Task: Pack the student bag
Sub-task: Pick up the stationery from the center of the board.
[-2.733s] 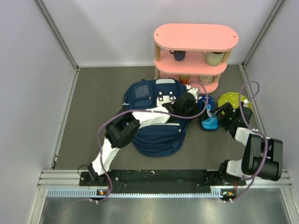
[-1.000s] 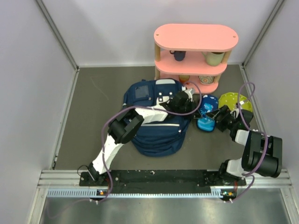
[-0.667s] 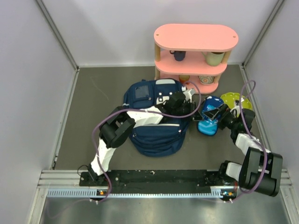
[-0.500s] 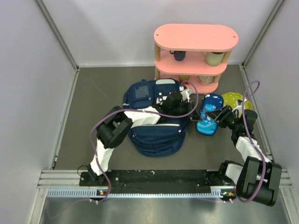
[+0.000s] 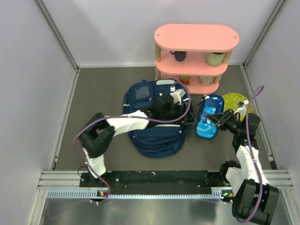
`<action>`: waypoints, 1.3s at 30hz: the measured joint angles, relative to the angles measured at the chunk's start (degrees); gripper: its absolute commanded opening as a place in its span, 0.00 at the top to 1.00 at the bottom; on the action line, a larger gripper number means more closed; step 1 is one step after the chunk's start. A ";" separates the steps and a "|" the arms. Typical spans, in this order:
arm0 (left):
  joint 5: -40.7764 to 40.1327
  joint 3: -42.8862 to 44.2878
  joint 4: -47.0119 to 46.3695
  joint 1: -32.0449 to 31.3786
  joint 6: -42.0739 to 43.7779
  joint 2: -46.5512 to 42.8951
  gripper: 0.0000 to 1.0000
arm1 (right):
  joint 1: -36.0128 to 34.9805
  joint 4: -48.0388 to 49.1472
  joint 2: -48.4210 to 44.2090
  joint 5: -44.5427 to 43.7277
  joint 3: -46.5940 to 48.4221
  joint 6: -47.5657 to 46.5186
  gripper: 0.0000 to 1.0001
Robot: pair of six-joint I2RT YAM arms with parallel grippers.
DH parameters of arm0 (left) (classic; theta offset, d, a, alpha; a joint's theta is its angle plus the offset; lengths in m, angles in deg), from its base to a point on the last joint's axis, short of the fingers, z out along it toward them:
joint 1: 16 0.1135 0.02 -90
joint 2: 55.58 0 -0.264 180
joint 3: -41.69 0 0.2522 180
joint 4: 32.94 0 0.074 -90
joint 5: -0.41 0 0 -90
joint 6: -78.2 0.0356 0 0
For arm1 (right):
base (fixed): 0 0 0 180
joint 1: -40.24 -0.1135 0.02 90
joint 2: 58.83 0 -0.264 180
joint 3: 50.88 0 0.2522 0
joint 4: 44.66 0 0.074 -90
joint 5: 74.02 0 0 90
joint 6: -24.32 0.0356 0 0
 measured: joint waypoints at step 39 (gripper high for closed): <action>-53.70 -16.44 31.98 -14.38 43.56 -18.29 1.00 | 0.00 -13.27 -10.56 -1.25 0.02 1.51 1.00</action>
